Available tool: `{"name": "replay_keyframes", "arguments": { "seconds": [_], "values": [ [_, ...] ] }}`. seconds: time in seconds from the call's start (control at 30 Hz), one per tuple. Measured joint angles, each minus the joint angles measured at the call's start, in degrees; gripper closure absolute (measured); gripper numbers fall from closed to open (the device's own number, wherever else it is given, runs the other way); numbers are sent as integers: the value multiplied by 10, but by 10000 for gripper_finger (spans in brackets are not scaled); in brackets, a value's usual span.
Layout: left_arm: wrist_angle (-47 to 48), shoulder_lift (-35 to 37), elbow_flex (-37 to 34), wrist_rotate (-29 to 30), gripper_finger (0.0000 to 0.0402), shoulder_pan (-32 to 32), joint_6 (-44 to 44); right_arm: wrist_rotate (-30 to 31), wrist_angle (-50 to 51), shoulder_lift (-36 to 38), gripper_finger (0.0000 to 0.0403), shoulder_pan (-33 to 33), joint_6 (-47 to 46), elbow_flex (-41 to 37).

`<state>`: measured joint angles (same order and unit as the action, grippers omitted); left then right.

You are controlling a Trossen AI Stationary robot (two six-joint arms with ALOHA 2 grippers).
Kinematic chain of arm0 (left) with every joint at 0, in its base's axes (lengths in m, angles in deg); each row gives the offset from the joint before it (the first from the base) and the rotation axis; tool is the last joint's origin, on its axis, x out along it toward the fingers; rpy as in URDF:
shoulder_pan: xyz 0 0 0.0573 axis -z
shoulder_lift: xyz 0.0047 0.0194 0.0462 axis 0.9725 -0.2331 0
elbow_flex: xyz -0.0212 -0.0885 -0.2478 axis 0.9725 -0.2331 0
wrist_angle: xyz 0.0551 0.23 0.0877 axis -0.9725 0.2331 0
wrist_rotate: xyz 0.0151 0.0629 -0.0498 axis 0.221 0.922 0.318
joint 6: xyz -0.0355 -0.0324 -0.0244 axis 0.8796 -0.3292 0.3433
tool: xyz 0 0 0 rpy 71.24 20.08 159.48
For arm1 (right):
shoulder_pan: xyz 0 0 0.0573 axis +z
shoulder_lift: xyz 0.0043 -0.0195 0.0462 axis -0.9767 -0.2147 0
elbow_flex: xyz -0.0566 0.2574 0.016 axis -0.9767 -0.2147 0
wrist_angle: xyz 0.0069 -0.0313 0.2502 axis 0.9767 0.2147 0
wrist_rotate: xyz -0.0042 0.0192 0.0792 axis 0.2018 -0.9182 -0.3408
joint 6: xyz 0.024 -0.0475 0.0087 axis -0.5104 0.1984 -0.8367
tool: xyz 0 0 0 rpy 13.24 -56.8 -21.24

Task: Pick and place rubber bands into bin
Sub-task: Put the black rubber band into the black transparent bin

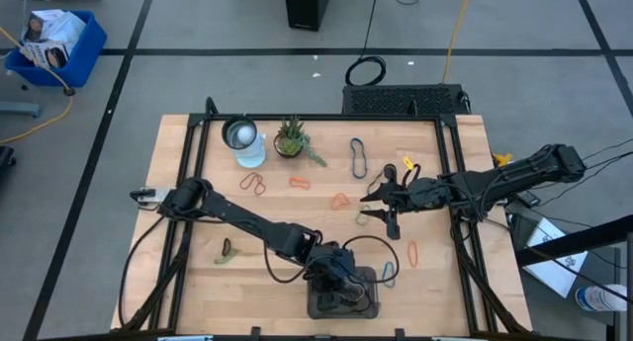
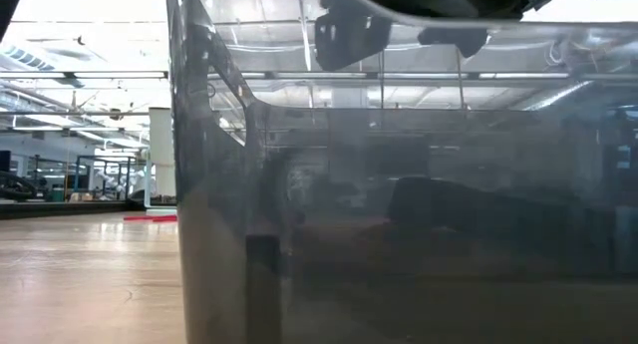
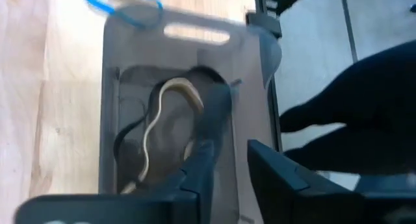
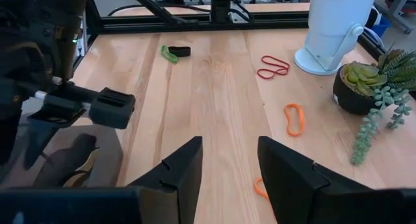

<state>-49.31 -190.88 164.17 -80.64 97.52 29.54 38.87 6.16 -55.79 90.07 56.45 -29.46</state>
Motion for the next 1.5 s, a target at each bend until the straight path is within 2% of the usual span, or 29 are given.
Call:
{"name": "replay_keyframes", "arguments": {
  "seconds": [0.17, 0.27, 0.43, 0.53, 0.67, 0.8, 0.93, 1.0, 1.07, 1.23, 1.5],
  "values": [
    [46, 38, 0, 4, 272, -5, -1, 0, 0, 0, 261, 0, 0, 0],
    [86, 77, 0, 33, 269, -7, 1, 0, 1, 0, 261, 0, 0, 0],
    [233, 158, 0, 107, 268, -6, 51, 0, 1, 0, 261, 0, 0, 0],
    [342, 202, 0, 150, 268, -3, 122, 0, 2, 0, 261, 0, 0, 0],
    [486, 240, 0, 160, 268, -2, 243, 0, 2, 0, 261, 0, 0, 0],
    [619, 258, -1, 169, 268, -1, 405, 1, 0, 0, 261, 0, 0, 0],
    [588, 285, -42, 170, 268, 5, 440, 3, -1, 0, 261, 0, 0, 0],
    [607, 298, -73, 167, 268, 6, 464, 3, -2, 0, 261, -1, 0, 0],
    [614, 320, -128, 151, 268, 5, 497, 3, -5, 0, 261, -2, 0, 0],
    [558, 394, -273, 118, 268, 5, 554, 5, -6, 0, 261, -11, 0, 0],
    [393, 479, -474, 55, 268, 3, 622, 6, -29, 0, 261, -44, 0, 0]
  ]
}}
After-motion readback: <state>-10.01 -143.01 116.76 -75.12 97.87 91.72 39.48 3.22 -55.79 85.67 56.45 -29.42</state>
